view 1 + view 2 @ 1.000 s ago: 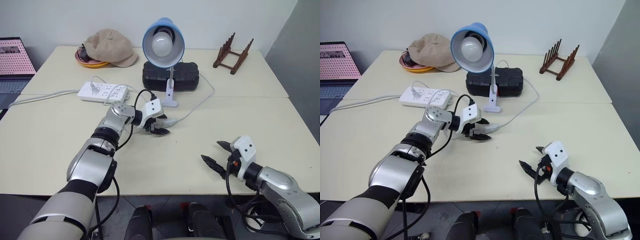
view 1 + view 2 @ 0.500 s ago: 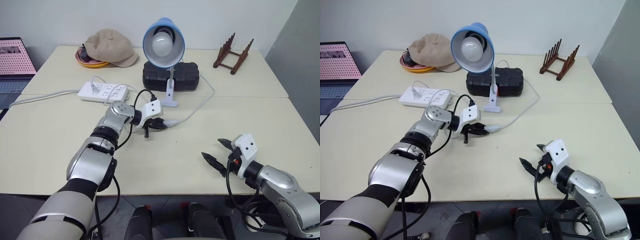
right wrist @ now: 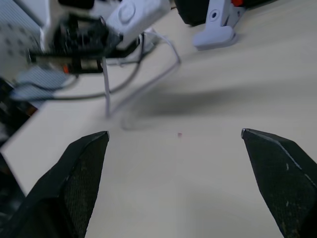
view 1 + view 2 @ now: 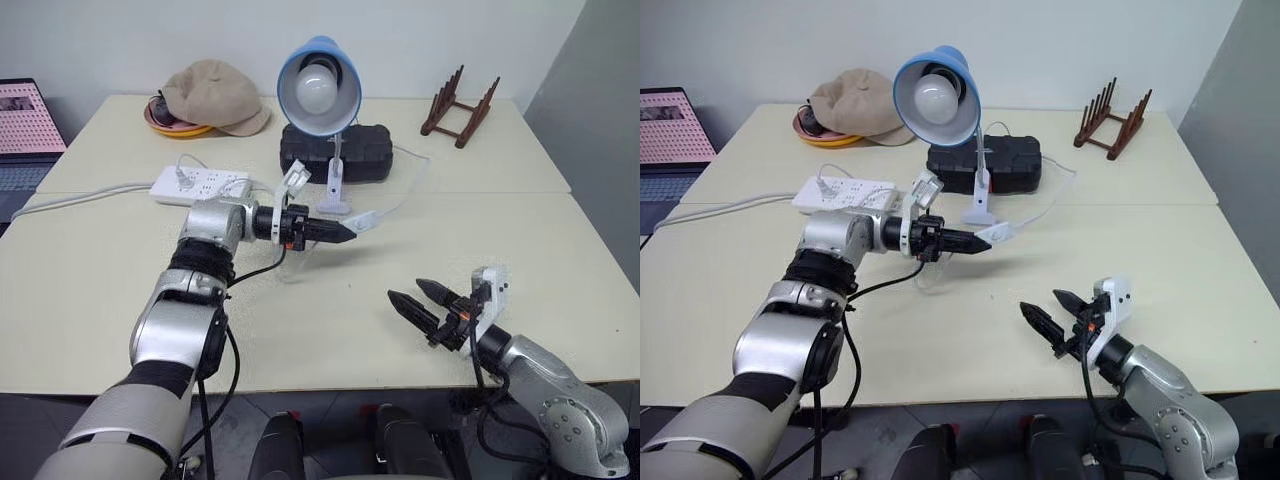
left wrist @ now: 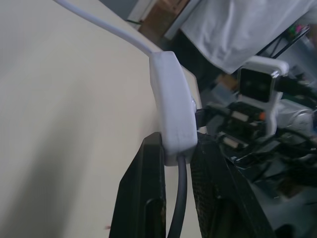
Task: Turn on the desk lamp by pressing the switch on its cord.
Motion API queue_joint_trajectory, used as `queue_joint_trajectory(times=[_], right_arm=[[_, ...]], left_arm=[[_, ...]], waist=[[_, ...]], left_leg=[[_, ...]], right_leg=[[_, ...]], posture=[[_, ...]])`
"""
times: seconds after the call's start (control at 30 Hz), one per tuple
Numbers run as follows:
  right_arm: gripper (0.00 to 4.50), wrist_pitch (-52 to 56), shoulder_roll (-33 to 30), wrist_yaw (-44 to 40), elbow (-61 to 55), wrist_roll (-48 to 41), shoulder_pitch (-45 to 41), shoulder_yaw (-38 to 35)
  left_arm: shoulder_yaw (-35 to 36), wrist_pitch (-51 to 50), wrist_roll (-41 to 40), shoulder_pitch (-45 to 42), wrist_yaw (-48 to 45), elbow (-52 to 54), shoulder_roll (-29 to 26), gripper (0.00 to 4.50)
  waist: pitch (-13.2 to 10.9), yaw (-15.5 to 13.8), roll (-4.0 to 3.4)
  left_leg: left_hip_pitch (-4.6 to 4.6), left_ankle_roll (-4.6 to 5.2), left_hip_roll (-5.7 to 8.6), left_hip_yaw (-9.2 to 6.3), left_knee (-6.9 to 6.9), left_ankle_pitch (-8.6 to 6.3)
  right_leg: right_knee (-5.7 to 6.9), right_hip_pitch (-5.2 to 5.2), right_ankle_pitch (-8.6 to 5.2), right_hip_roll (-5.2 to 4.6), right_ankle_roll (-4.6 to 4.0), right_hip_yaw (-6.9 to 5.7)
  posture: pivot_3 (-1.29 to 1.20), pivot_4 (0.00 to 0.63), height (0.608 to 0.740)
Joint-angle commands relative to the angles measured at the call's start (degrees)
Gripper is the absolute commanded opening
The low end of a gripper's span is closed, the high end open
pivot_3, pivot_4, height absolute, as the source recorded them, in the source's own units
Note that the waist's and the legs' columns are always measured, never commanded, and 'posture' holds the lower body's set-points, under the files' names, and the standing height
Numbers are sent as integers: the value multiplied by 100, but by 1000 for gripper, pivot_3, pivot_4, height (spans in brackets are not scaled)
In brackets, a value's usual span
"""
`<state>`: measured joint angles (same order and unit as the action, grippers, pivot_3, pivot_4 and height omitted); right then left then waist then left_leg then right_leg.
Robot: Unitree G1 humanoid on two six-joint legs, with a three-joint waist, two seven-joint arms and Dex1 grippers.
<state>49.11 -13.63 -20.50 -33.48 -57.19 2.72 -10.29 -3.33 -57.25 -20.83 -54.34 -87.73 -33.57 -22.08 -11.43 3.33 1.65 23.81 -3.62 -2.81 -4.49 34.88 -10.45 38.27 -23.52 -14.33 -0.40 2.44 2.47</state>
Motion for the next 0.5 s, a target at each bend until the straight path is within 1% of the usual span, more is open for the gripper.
queue_joint_trajectory(times=[0.03, 0.1, 0.17, 0.3, 0.5], right_arm=[[4500, 164, 203, 396, 110, -1915, -451, -170], [4500, 149, 178, 606, 221, -2404, -609, -160], [4500, 144, 67, 772, 281, -2677, -723, -109], [4500, 104, -72, 915, 407, -2615, -987, 124], [4500, -23, -136, 1008, 531, -2555, -1094, 233]], left_arm=[[321, -1264, -851, 378, 504, 1455, 32, 358], [391, -1514, -1075, 552, 798, 1839, 78, 358], [505, -1739, -1308, 628, 1068, 2054, 141, 358], [653, -2139, -1750, 786, 1466, 2457, 220, 358], [692, -2335, -2170, 922, 1875, 2712, 258, 358]], waist=[[-1, -2, -1], [-1, -8, -1], [-1, -34, -1], [-1, -27, -1], [-1, -21, -1]], left_leg=[[-1, 0, 0, -3, 1, 0], [-9, 0, 3, -4, 11, 1], [-17, 2, 5, -5, 12, 3], [-29, 4, 8, -2, 12, 4], [-29, 4, 7, -1, 7, 4]], right_leg=[[8, -1, -1, 0, -1, 0], [32, -2, -6, -1, -9, 1], [40, 0, -13, -1, -22, 0], [42, 6, -20, -1, -34, 7], [42, 3, -13, 1, -18, 5]], posture=[[0, 150, 740], [0, 150, 740], [0, 150, 740], [0, 150, 740], [0, 150, 740]])
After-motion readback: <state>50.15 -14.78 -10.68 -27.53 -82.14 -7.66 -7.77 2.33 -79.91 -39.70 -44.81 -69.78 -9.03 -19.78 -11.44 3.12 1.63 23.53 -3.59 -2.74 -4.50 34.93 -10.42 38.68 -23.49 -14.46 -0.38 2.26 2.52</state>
